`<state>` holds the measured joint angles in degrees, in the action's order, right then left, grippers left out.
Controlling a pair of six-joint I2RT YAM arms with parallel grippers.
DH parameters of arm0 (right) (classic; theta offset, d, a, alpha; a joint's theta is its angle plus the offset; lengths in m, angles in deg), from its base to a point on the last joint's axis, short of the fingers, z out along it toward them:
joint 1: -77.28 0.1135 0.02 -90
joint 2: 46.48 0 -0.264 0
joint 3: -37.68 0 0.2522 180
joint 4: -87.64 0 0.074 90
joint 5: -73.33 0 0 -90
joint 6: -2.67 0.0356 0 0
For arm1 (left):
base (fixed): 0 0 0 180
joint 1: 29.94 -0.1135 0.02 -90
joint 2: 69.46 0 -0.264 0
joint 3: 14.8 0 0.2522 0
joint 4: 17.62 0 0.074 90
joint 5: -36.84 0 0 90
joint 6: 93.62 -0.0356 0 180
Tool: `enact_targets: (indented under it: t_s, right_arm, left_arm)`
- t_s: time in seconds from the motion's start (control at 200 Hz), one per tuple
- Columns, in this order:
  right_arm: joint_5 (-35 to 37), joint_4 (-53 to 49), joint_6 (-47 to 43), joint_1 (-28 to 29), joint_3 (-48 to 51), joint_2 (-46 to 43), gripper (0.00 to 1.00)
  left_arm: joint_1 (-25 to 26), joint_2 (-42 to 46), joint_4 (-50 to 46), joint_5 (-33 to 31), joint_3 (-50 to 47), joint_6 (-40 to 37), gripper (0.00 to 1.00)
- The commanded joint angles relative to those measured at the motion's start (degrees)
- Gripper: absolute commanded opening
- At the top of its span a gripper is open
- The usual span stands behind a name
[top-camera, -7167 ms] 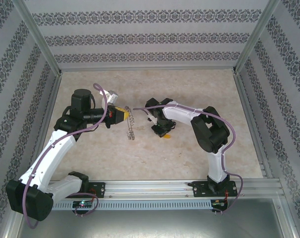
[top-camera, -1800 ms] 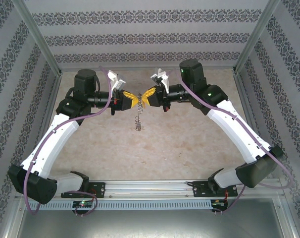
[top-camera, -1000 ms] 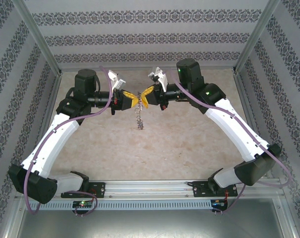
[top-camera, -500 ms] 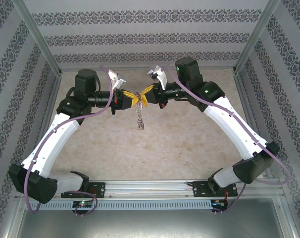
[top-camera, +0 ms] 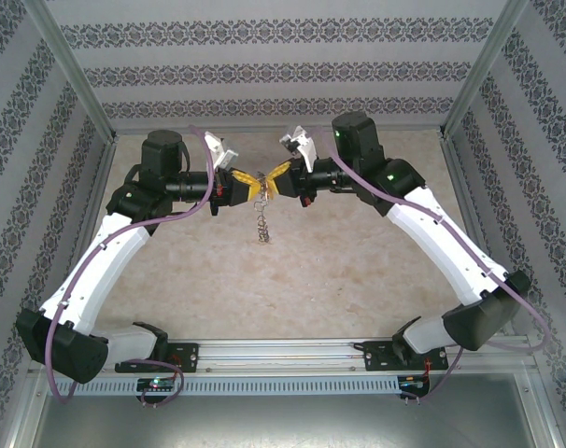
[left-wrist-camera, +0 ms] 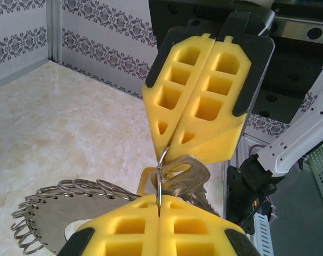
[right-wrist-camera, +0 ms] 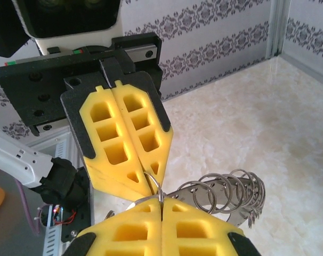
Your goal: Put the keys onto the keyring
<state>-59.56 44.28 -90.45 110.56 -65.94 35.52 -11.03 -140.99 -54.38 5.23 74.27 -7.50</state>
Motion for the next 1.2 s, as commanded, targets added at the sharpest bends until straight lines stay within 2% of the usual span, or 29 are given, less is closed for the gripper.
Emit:
enact_targets:
  t_s: [0.0, 0.25, 0.395, 0.485, 0.709, 0.894, 1.194]
  right_arm:
    - [0.97, 6.19, 0.23, 0.21, 2.22, -3.71, 0.0]
    - [-0.67, 5.28, 1.23, 0.47, 1.01, -2.94, 0.0]
    - [8.13, 1.56, -1.66, 0.91, 0.2, -3.75, 0.0]
    - [11.75, 3.34, -3.45, 1.0, 1.91, -6.29, 0.0]
    - [4.48, 5.93, -0.84, 1.71, 0.51, -5.16, 0.0]
    - [3.47, 6.28, 0.11, 2.84, -1.48, -3.83, 0.0]
    - [15.23, 7.75, -1.76, 0.54, 2.33, -10.28, 0.0]
  left_arm:
    - [0.82, 1.16, -0.83, 1.07, 2.63, -2.65, 0.0]
    - [0.8, 0.75, -0.6, 0.71, 3.18, -3.3, 0.0]
    - [0.79, 0.78, -0.68, 0.04, 3.09, -3.59, 0.0]
    - [0.77, 0.77, -1.07, -0.54, 3.18, -4.05, 0.0]
    - [0.78, 0.15, -1.18, -0.78, 3.61, -4.49, 0.0]
    - [0.86, 0.33, -1.33, -1.33, 3.32, -4.55, 0.0]
    - [0.83, 0.73, -2.39, -2.74, 2.98, -5.61, 0.0]
